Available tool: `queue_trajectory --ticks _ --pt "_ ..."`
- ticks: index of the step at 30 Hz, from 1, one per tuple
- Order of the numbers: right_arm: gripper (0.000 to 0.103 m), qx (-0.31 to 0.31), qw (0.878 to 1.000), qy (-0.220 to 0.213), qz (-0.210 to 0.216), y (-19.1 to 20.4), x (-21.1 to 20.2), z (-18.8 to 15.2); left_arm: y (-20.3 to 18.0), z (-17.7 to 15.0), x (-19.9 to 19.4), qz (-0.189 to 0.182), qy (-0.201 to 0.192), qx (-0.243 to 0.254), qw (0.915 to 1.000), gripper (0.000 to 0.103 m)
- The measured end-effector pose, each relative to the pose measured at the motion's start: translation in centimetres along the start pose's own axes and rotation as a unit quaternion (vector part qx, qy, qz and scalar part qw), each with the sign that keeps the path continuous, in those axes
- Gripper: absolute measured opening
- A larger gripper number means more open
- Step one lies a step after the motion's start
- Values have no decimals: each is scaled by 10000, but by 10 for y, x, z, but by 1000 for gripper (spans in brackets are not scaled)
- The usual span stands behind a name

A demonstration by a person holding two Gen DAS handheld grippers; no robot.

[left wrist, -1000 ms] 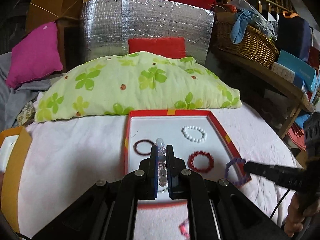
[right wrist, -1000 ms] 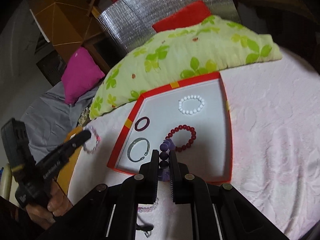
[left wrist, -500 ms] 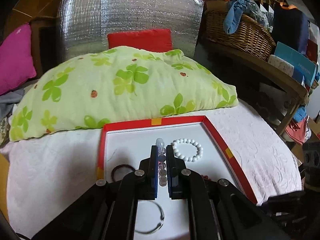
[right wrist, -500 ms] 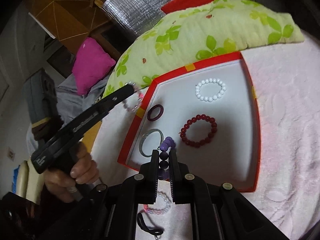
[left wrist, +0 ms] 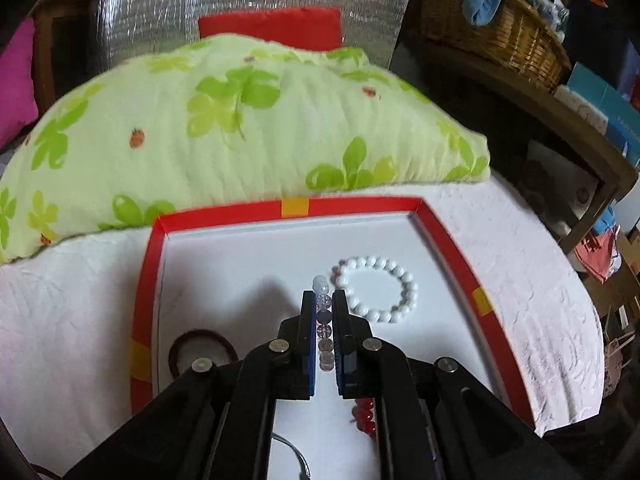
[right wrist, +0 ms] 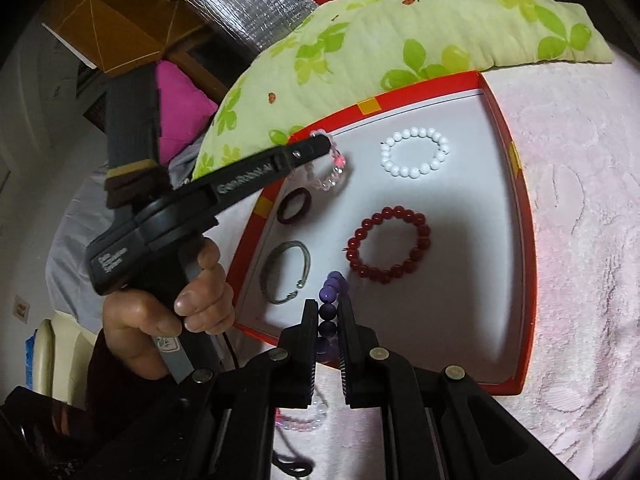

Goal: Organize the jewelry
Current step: 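Carry the clear bead bracelet with the left tool toward the tray while the right tool carries purple beads, then open the left tool to drop the clear bracelet in the tray while the right tool releases the purple bracelet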

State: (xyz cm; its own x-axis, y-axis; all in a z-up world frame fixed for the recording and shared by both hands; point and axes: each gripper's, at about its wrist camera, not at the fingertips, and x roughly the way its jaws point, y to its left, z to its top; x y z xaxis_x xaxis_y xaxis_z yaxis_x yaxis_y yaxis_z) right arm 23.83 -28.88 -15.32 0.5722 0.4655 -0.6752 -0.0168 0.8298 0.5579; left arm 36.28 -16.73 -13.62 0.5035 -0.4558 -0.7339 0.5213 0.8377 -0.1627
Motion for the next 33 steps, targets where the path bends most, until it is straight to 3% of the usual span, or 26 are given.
queue_trajectory --ticks 7,9,11,13,20,26,33 --pt "13 -89 9985 -86 -527 -3 -3 -2 1 -8 11 208 270 74 9994 8" --pt "13 -84 9980 -84 -621 -5 -5 -1 2 -10 10 227 295 53 9993 15" --pt "15 -56 9973 -157 -713 -8 -9 1 3 -10 7 190 253 10 9995 38" --pt "17 3 9973 -191 -702 -11 -14 2 2 -11 1 218 140 -7 9997 43" --pt "17 2 9967 -461 -672 -10 -31 3 5 -9 -33 335 -181 -149 9992 46" --pt "17 -178 9966 -590 -545 0 -47 -7 13 -22 -87 599 -507 -194 9967 50" --pt "17 -349 9972 -492 -446 15 -57 -33 17 -73 -136 1071 -593 -215 9922 51"
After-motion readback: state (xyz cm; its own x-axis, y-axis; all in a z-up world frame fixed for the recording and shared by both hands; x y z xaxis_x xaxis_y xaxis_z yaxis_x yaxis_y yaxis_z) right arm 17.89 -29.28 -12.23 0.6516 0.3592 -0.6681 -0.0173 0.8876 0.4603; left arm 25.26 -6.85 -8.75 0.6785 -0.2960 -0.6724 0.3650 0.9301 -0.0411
